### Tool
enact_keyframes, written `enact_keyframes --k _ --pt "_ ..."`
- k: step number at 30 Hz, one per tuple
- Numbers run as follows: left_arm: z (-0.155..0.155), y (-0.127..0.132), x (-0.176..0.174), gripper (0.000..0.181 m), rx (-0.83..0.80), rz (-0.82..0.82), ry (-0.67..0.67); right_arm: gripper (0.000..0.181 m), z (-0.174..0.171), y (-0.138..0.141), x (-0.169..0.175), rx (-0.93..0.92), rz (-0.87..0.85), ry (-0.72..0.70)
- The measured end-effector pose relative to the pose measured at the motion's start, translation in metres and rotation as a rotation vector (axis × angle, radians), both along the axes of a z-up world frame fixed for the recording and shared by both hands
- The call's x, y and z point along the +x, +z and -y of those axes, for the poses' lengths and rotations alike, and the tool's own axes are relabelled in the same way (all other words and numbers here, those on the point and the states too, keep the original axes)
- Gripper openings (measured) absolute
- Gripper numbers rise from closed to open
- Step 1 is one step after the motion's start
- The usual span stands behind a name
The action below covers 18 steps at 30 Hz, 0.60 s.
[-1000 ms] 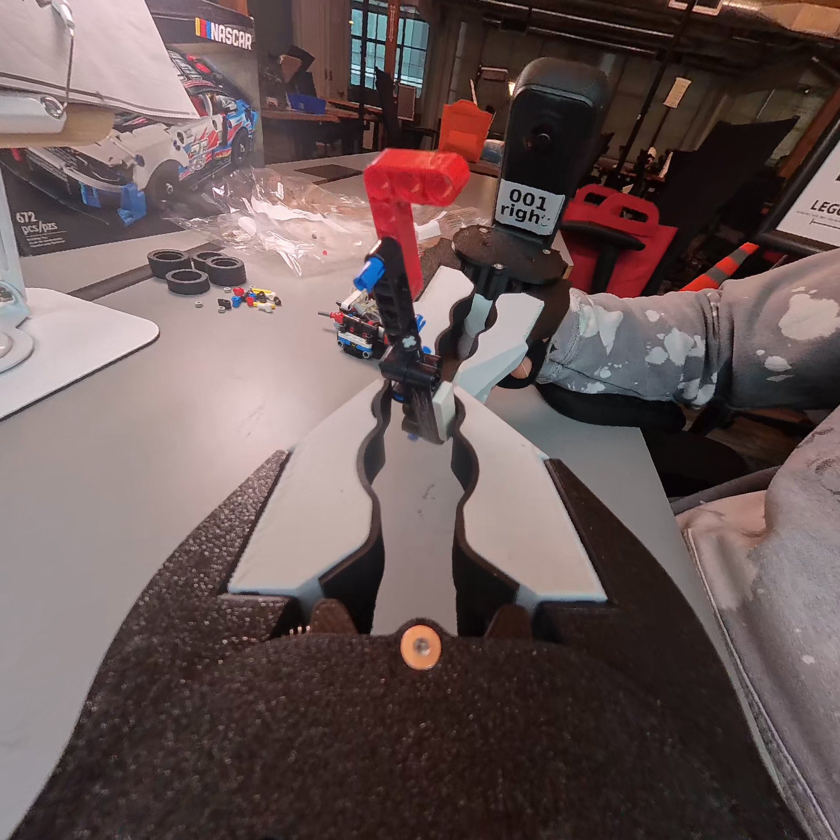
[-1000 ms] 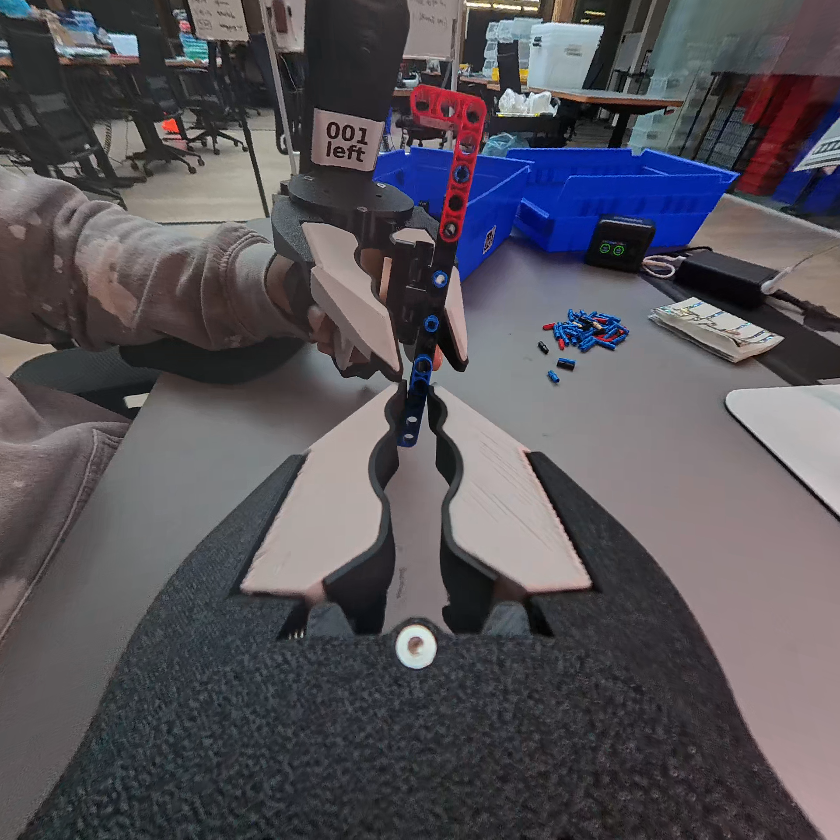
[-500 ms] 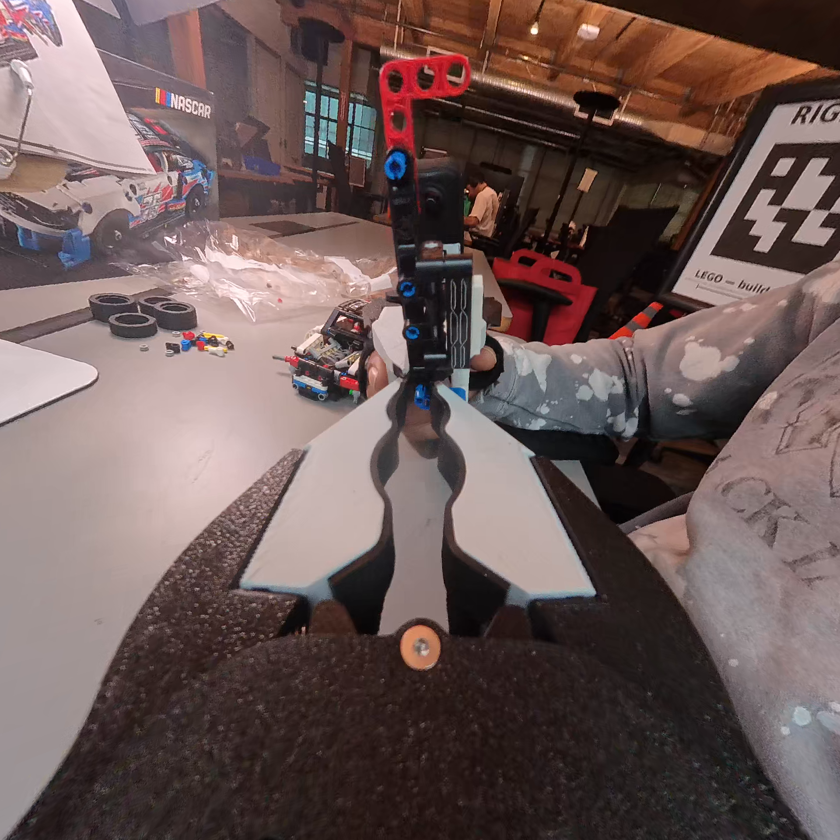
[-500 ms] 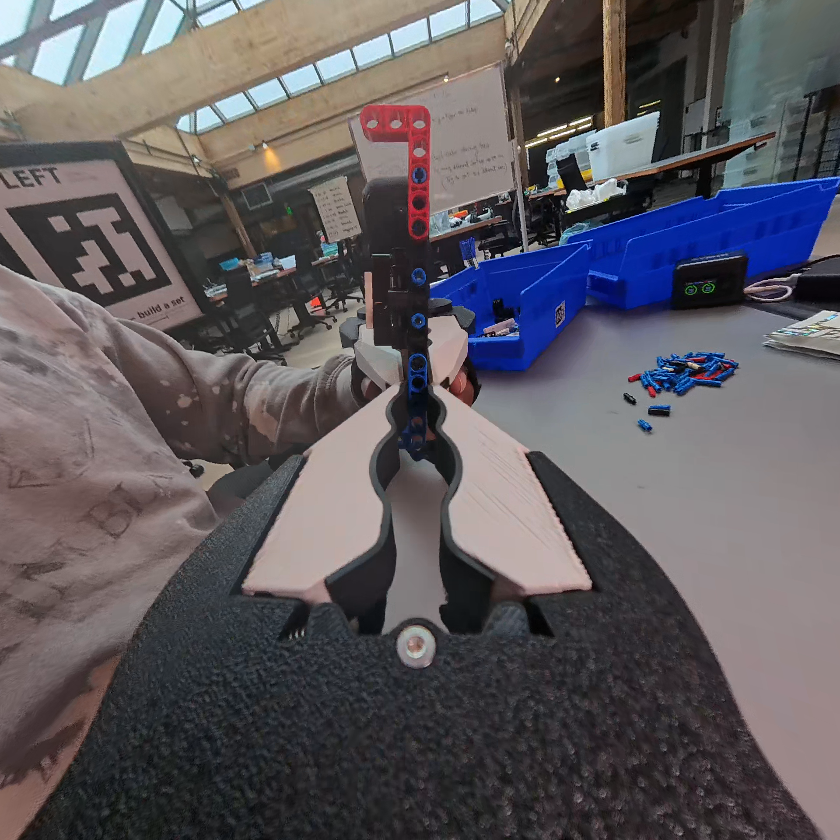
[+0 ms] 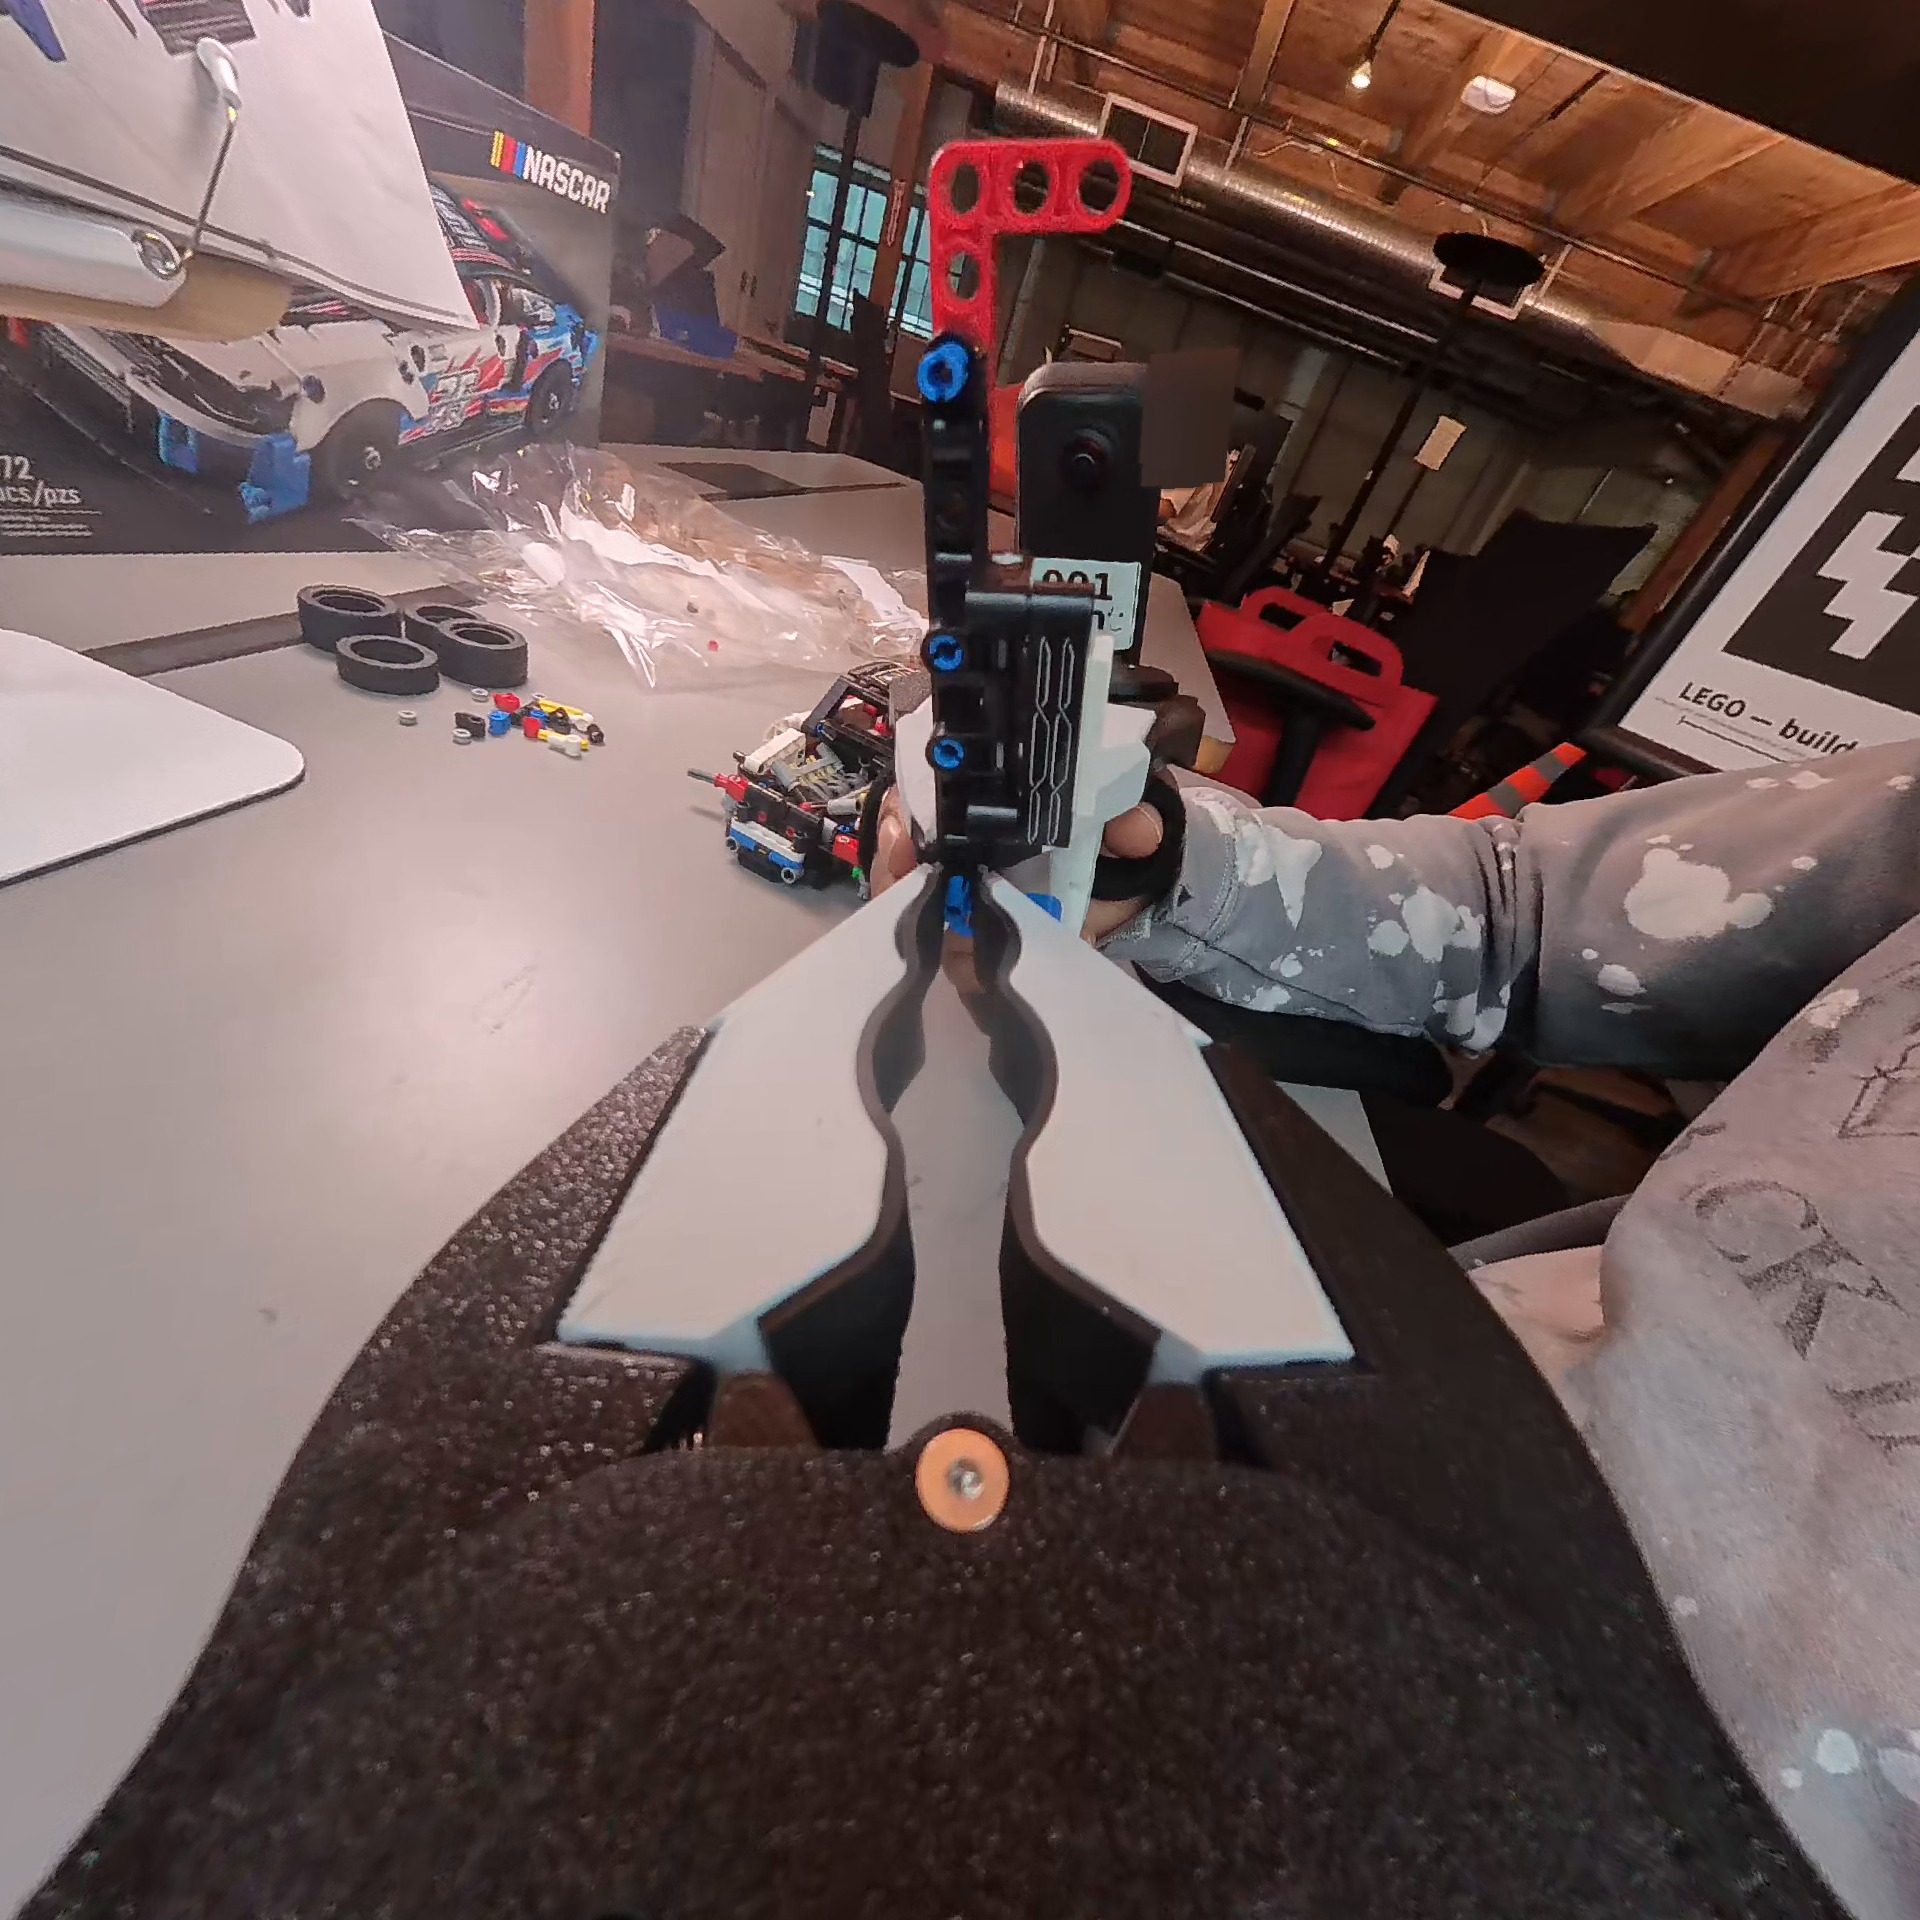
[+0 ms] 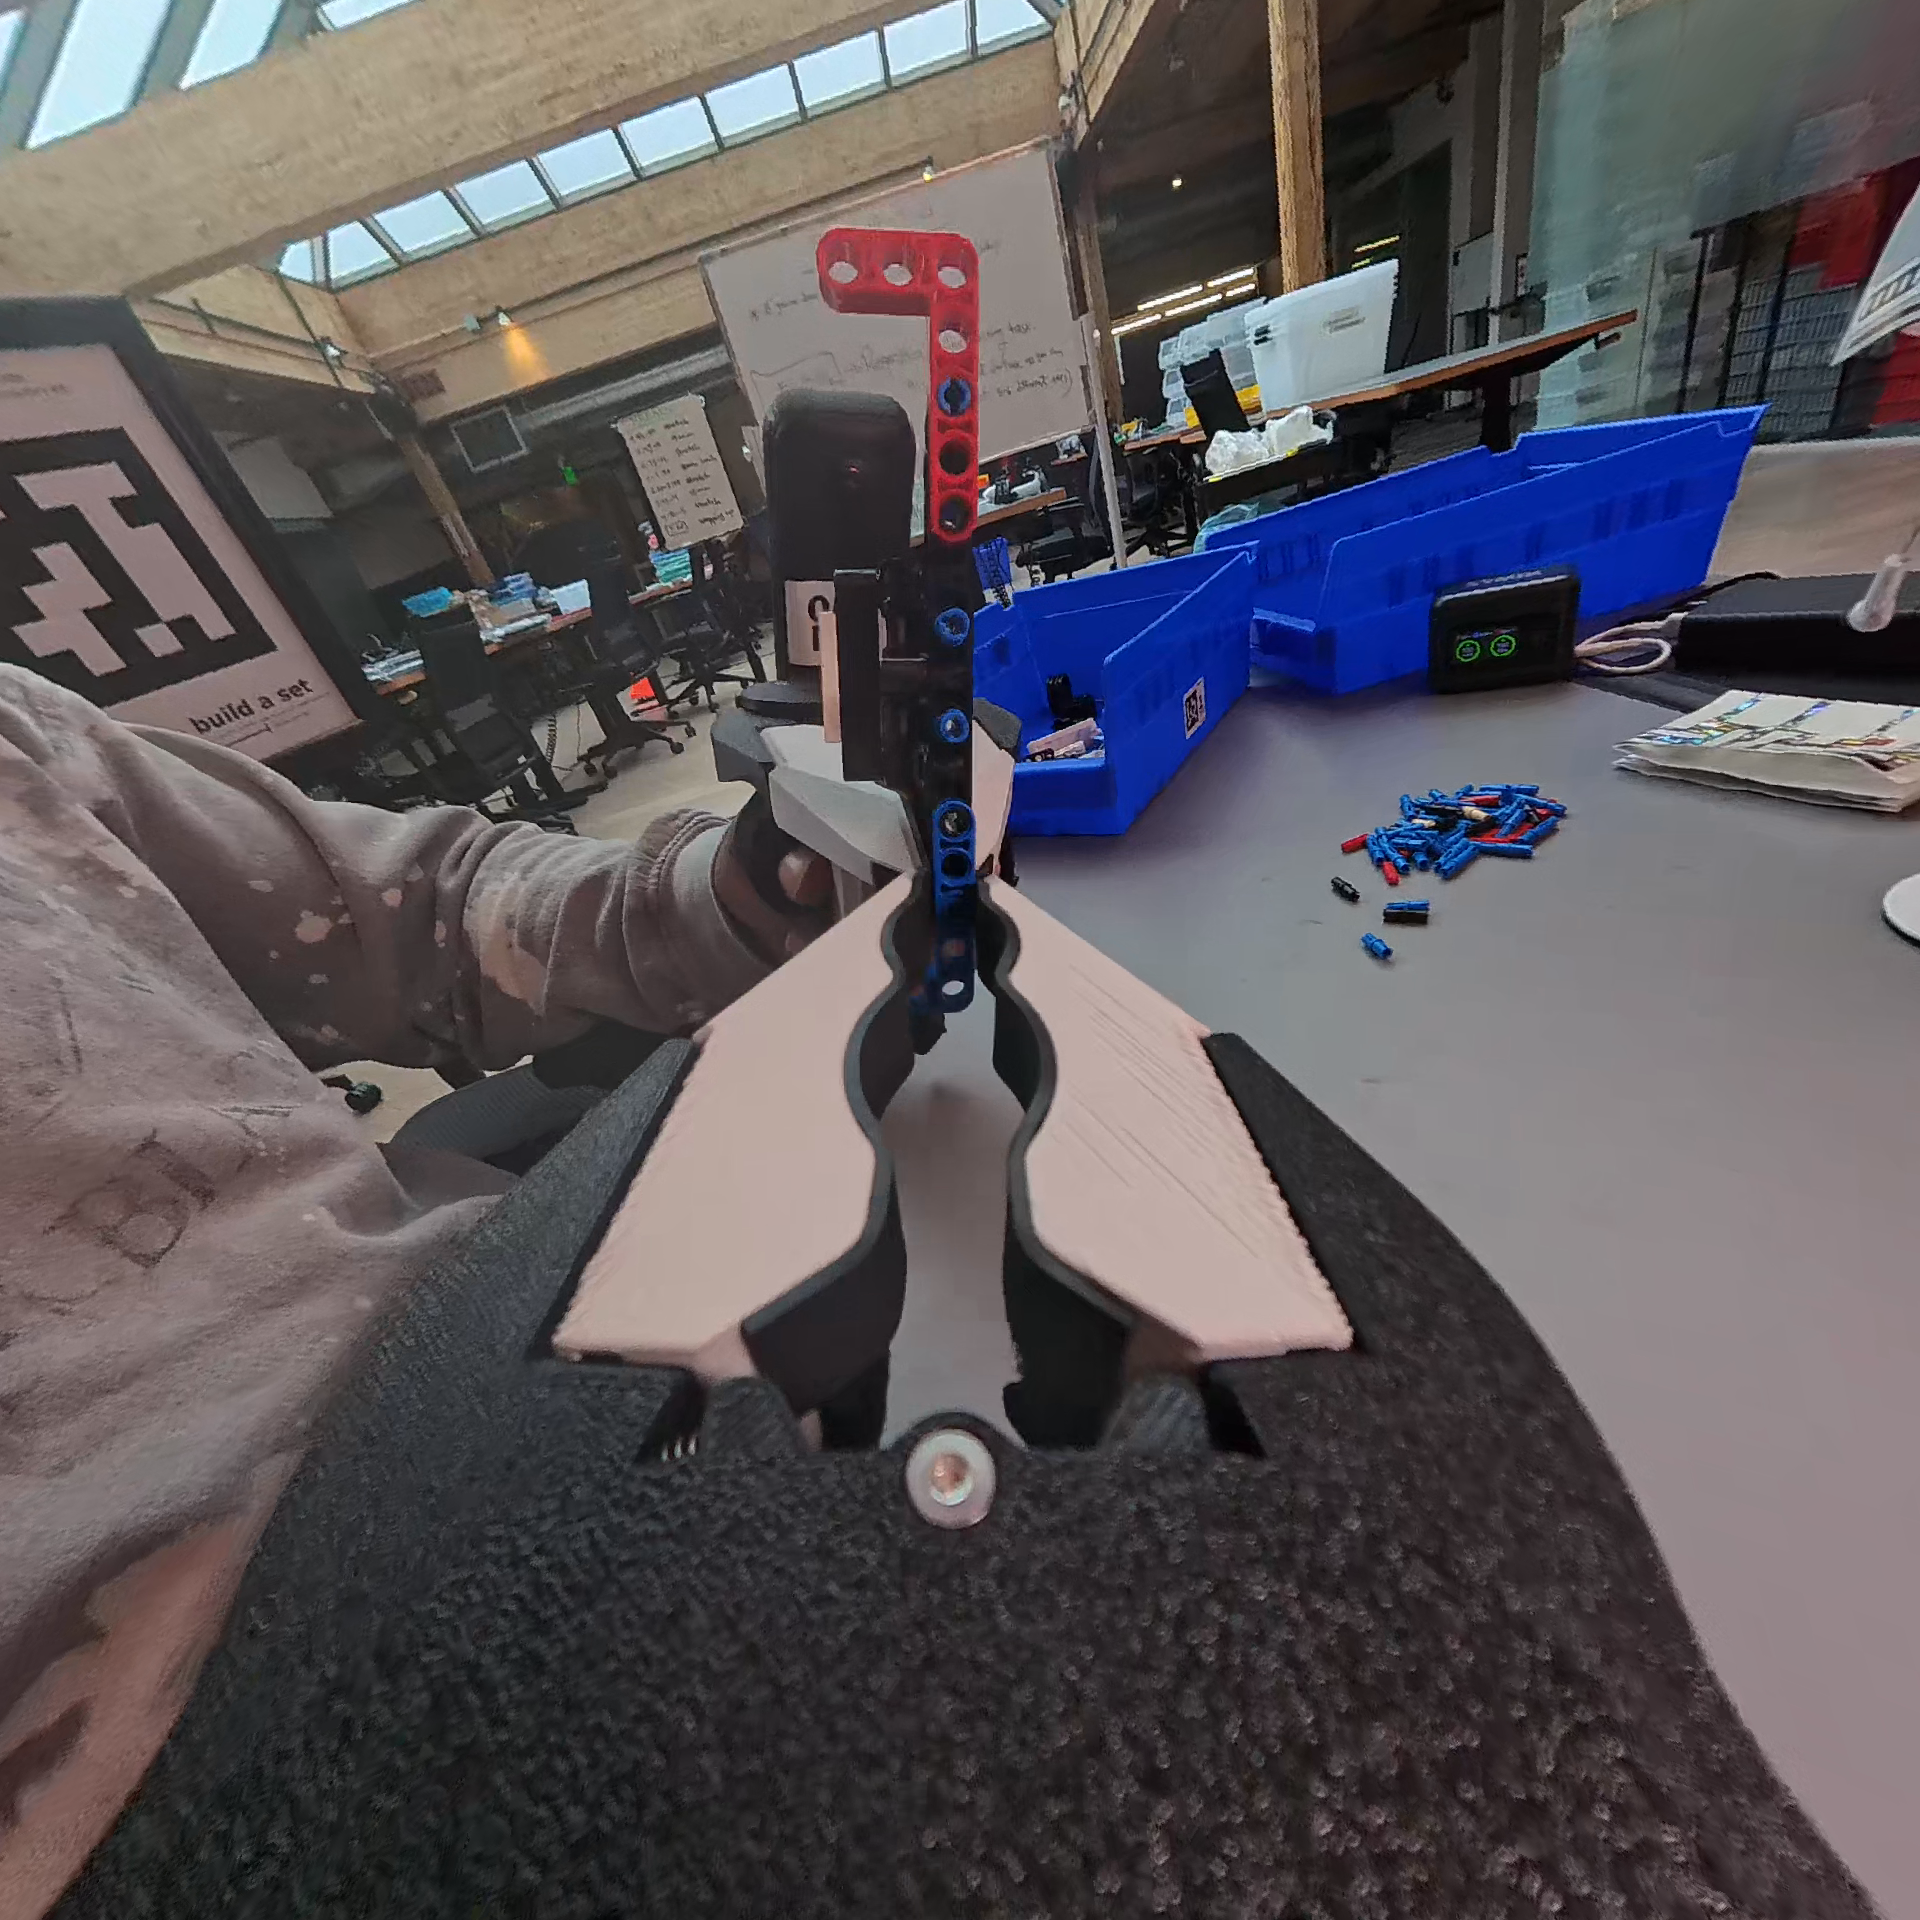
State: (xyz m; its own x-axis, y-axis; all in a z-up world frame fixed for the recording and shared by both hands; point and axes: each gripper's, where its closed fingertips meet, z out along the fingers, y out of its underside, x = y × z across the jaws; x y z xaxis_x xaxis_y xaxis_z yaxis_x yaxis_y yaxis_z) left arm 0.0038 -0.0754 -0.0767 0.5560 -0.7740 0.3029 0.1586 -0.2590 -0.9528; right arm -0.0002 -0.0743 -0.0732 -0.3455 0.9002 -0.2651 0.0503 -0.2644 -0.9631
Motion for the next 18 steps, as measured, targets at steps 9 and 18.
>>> enact_keyframes --k 9,18 --pt "0.000 0.008 -0.001 0.000 -0.007 0.028 -0.001 0.006 -0.001 0.005 0.003 -0.048 -0.015 0.042" --pt "-0.003 0.017 -0.037 0.000 0.014 0.052 0.047 0.007 -0.028 0.025 0.026 -0.062 -0.075 -0.008"
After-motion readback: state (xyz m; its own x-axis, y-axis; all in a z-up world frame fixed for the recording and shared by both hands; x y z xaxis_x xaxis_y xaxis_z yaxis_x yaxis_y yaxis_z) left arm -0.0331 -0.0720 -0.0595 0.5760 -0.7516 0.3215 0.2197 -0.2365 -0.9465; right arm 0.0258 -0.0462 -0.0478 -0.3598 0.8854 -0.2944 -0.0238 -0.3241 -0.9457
